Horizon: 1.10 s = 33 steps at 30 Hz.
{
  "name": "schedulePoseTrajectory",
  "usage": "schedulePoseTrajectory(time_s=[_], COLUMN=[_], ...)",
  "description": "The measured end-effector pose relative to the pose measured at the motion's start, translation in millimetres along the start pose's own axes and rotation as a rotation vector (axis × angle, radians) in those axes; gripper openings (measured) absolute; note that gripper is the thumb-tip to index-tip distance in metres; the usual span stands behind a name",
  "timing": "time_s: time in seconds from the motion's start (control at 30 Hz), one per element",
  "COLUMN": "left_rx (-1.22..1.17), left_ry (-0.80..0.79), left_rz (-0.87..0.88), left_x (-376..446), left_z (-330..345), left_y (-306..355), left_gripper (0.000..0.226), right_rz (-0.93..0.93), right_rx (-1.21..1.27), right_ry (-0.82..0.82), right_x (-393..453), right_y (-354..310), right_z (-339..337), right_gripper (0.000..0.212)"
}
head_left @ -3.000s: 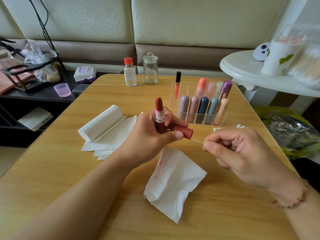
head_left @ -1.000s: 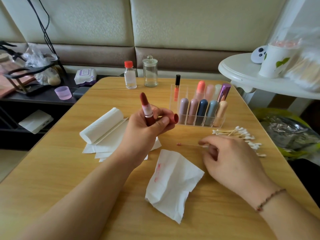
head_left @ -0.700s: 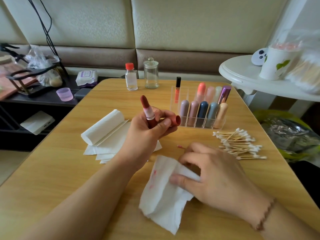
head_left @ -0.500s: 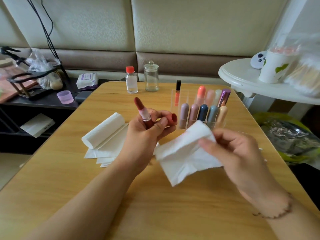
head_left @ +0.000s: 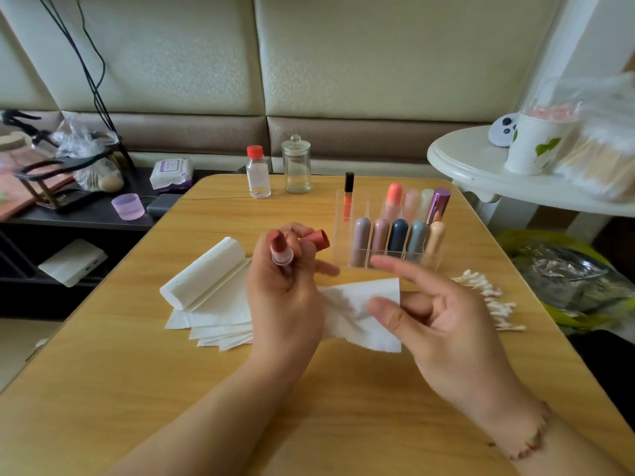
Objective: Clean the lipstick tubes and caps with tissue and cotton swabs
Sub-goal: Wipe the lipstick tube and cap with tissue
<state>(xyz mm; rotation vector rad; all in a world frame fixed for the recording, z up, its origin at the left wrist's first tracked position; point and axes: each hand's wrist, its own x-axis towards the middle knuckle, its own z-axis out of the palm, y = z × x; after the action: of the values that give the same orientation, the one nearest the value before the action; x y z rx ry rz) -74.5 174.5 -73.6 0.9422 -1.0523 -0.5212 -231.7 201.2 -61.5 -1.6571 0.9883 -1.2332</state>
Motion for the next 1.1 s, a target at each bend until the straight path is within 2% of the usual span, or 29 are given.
schedulePoseTrajectory(time_s=[0.1,0.17,0.27,0.37,0.47,0.57,0.63,0.7,0.77,0.8,0.87,0.9,0.97,1.0,1.1], left_rx=[0.103,0.147,0.165,0.166,0.176,0.154,0.136,0.12,0.106,0.093,0.059,0.054,0.045,0.037,0.03], left_ry=[0.013,0.006,-0.005,-0.021,-0.02,0.022,0.049,0.082,0.107,0.115,0.113,0.1,0.073,0.065,0.056], left_rz=[0.027,0.057,0.076,0.092,0.071,-0.015,-0.069,-0.093,-0.116,-0.129,-0.155,-0.163,-0.185,-0.189,-0.158], left_x=[2,4,4,2,2,3,3,1,0,0,-2,-3,-5,-5,-4], left_z=[-1,-1,-1,-1,-2,-2,0,2,2,2,2,3,5,6,6], left_y=[1,0,-3,-3,-4,-3,-1,3,5,5,5,5,6,7,9], left_gripper=[0.027,0.025,0.015,0.012,0.017,0.029,0.028,0.027,0.029,0.03,0.027,0.024,0.018,0.017,0.019], right_rz=[0.002,0.002,-0.054,-0.02,0.077,0.056,0.014,-0.007,-0.027,-0.048,-0.088,-0.07,-0.003,0.016,0.027], right_rx=[0.003,-0.019,-0.217,-0.341,-0.2,-0.048,0.09,0.139,0.009,-0.064,-0.082,-0.036,0.095,0.123,0.028], right_ry=[0.041,0.073,0.062,-0.02,-0.117,-0.008,0.02,-0.129,-0.276,-0.276,-0.134,-0.064,0.044,0.083,0.101], right_x=[1,2,2,0,1,1,-1,-5,-10,-11,-9,-8,-4,-2,-1], right_y=[-1,1,6,6,3,2,0,-1,2,4,8,10,12,12,9], right_z=[-2,-4,-9,-8,-6,-3,-2,1,8,12,16,16,12,9,7], right_gripper=[0.024,0.015,0.025,0.036,0.014,0.006,0.019,0.04,0.049,0.042,0.018,0.018,0.034,0.035,0.023])
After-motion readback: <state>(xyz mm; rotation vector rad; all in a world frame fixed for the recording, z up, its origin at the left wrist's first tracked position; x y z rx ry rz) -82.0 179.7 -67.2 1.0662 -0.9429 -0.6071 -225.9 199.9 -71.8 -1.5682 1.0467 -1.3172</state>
